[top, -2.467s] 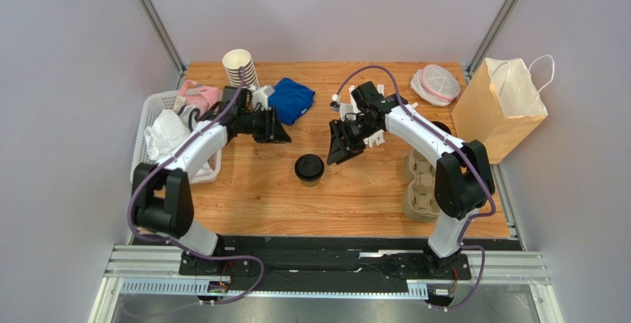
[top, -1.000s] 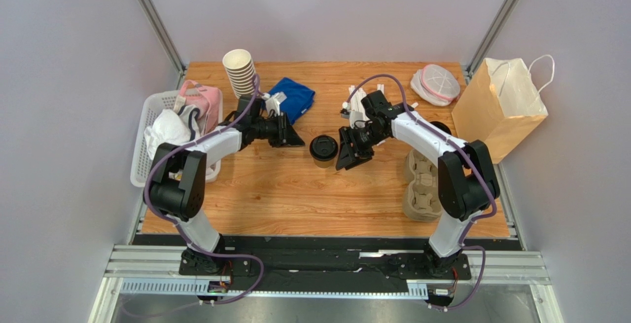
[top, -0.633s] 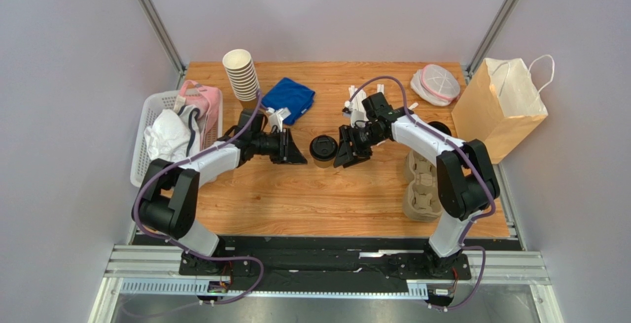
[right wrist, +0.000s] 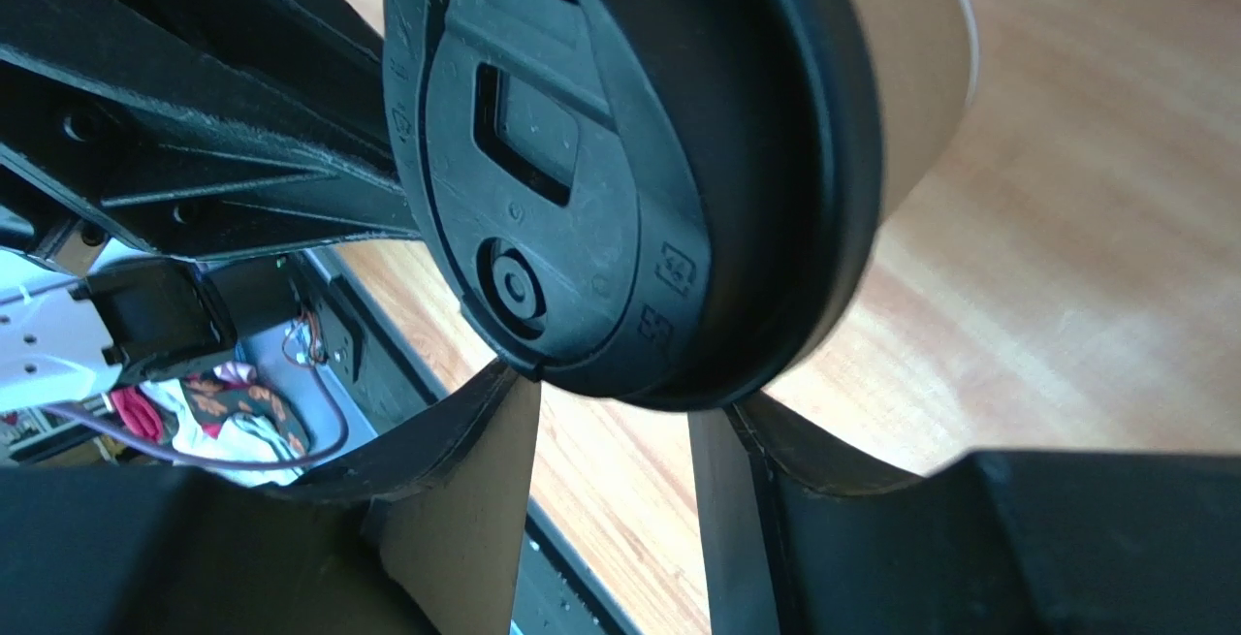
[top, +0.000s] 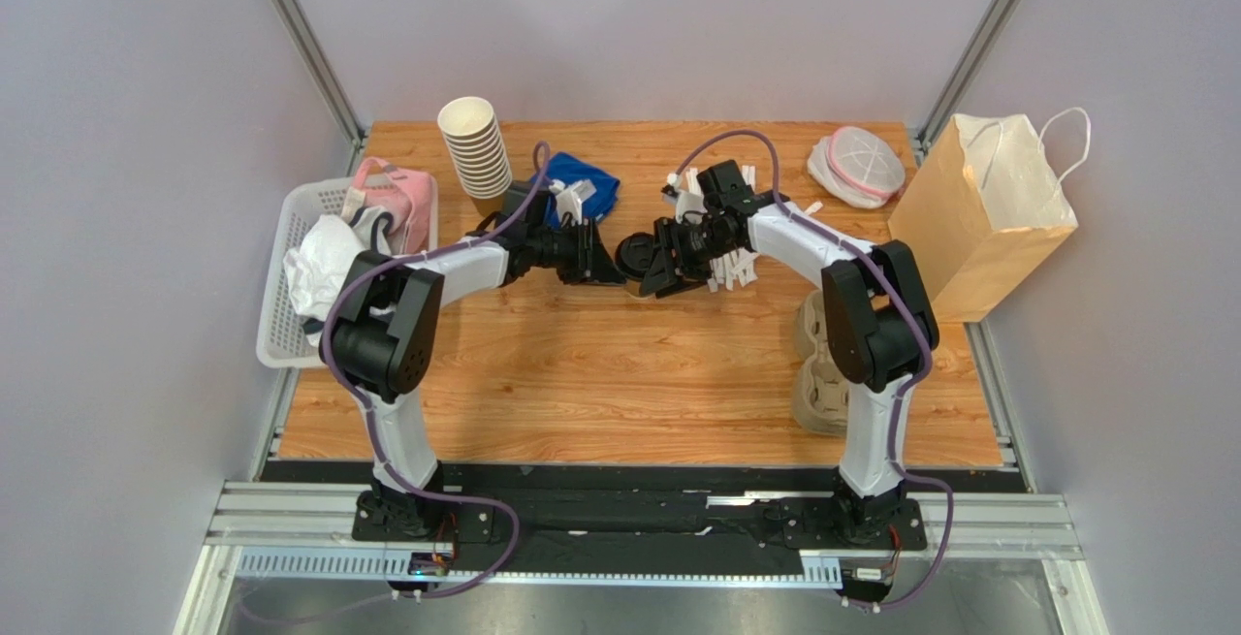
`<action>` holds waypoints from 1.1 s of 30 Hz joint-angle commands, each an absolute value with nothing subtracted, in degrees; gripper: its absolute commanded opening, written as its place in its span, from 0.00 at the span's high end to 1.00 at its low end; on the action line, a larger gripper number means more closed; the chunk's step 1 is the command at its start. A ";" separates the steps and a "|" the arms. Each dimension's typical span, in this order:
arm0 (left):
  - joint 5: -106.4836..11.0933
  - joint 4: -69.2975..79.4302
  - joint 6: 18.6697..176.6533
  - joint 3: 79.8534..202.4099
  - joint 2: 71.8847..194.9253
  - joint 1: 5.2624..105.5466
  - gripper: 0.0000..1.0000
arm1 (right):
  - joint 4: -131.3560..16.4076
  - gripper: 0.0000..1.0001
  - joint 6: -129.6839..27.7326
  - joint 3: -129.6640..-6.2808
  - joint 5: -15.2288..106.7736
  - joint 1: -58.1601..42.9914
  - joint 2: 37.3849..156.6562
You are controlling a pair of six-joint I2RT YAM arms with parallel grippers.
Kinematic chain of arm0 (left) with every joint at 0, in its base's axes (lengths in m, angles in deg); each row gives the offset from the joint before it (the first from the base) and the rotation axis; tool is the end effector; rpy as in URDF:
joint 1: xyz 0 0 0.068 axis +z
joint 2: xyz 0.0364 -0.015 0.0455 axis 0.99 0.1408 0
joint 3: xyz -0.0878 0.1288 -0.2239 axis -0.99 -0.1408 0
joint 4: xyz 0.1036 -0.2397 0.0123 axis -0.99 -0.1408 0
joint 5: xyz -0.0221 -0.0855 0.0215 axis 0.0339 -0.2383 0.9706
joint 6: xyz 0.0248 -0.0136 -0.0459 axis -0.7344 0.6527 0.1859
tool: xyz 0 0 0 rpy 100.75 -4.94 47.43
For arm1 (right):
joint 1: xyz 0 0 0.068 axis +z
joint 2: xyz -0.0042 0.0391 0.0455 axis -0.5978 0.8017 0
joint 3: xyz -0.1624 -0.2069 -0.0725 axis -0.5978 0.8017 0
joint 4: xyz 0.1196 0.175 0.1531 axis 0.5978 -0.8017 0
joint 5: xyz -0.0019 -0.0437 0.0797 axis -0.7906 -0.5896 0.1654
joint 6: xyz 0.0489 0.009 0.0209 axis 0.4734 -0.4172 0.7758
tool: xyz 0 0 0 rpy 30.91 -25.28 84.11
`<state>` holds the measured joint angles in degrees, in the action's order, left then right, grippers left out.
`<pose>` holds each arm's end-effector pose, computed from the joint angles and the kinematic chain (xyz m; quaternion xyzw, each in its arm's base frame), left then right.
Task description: Pack the takeout coffee
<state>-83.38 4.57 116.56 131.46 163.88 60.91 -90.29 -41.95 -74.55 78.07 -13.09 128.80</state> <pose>0.3513 -0.1612 0.1764 0.0823 0.8562 -0.4721 0.1930 0.3649 0.1845 0.1923 -0.1386 0.9086 0.3845 0.0862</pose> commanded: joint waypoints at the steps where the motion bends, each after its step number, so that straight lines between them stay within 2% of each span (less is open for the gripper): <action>1: -81.97 7.71 115.00 136.37 167.42 62.13 0.72 | -88.26 0.55 -41.97 -79.52 77.68 -14.12 132.39; 8: -80.92 8.67 116.23 142.52 172.52 63.62 0.72 | -88.08 0.55 -42.67 -86.81 77.59 -15.35 138.89; 16: -80.92 7.63 115.44 144.11 171.04 64.32 0.70 | -89.83 0.55 -43.38 -93.67 78.29 -16.23 142.15; 20: -81.45 3.24 111.75 142.01 164.54 64.68 0.65 | -93.61 0.54 -46.18 -91.84 79.79 -16.23 134.54; 23: -82.05 -1.50 107.98 137.88 155.84 64.68 0.57 | -99.93 0.53 -51.98 -89.73 78.30 -16.84 127.67; 28: -83.20 -10.90 100.42 134.00 142.23 64.76 0.45 | -117.15 0.52 -63.12 -86.91 74.27 -20.96 112.73; 31: -85.92 -21.35 90.07 137.32 138.87 64.77 0.44 | -126.47 0.39 -70.59 -82.35 71.46 -25.35 104.31; 32: -86.45 -28.87 86.82 138.82 138.51 64.77 0.44 | -128.40 0.36 -72.19 -80.86 71.01 -27.03 102.27; 33: -85.93 -32.51 81.22 140.23 138.25 64.77 0.44 | -131.99 0.21 -73.77 -79.28 70.57 -28.96 100.42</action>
<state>-83.44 -13.33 99.56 135.62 139.67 64.54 -115.31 -61.95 -84.56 74.95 -23.24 107.14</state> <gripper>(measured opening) 0.554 0.624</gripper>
